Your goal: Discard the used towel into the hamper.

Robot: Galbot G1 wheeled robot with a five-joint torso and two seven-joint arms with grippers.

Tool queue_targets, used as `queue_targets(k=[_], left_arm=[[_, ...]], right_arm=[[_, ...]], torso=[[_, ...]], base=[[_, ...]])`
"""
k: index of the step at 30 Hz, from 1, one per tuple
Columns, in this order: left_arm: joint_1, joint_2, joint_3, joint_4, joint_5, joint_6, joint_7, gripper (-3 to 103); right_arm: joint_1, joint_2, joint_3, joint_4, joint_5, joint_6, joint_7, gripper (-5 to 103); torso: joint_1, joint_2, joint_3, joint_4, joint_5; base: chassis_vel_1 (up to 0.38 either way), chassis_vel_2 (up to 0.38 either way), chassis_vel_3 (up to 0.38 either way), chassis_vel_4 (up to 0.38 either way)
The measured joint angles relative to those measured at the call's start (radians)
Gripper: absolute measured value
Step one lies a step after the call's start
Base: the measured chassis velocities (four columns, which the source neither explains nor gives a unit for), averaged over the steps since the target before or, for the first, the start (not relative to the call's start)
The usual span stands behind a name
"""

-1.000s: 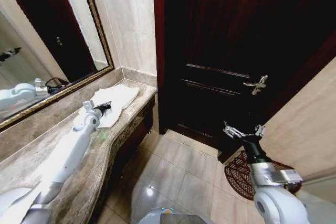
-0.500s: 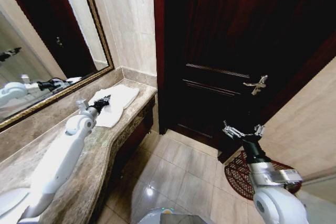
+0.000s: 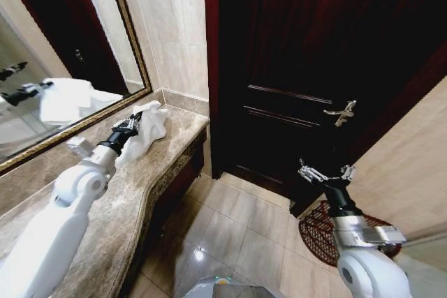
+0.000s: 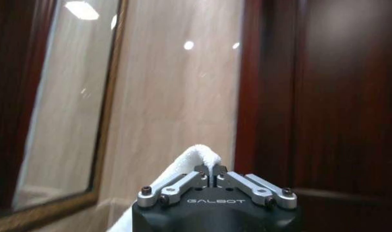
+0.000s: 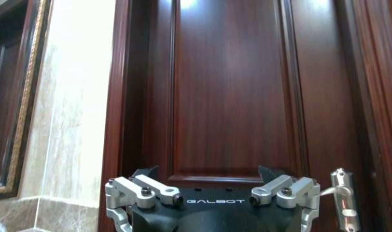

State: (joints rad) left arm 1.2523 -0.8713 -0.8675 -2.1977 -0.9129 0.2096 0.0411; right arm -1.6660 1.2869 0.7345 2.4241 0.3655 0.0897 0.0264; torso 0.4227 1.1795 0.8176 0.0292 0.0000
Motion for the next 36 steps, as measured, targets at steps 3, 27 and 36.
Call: queue_targets(k=[3, 27, 36], left_arm=[[0.040, -0.023, -0.043, -0.090, 0.000, 0.003, -0.001, 2], [0.350, -0.297, -0.219, -0.309, 0.117, -0.013, 0.022, 2], [0.343, -0.259, -0.323, -0.306, 0.117, -0.057, -0.012, 2]], right_arm=[[0.002, 0.000, 0.004, 0.002, 0.010, 0.006, 0.004, 100], [0.005, -0.009, 0.015, 0.002, 0.048, 0.038, -0.007, 100], [0.007, -0.004, 0.014, 0.000, 0.052, 0.038, -0.008, 100]], torso=[[0.000, 0.000, 0.000, 0.0000, 0.0002], [0.000, 0.000, 0.000, 0.0002, 0.0001], [0.000, 0.000, 0.000, 0.0001, 0.0000]], base=[[0.000, 0.000, 0.000, 0.000], [0.000, 0.000, 0.000, 0.000], [0.000, 0.000, 0.000, 0.000]])
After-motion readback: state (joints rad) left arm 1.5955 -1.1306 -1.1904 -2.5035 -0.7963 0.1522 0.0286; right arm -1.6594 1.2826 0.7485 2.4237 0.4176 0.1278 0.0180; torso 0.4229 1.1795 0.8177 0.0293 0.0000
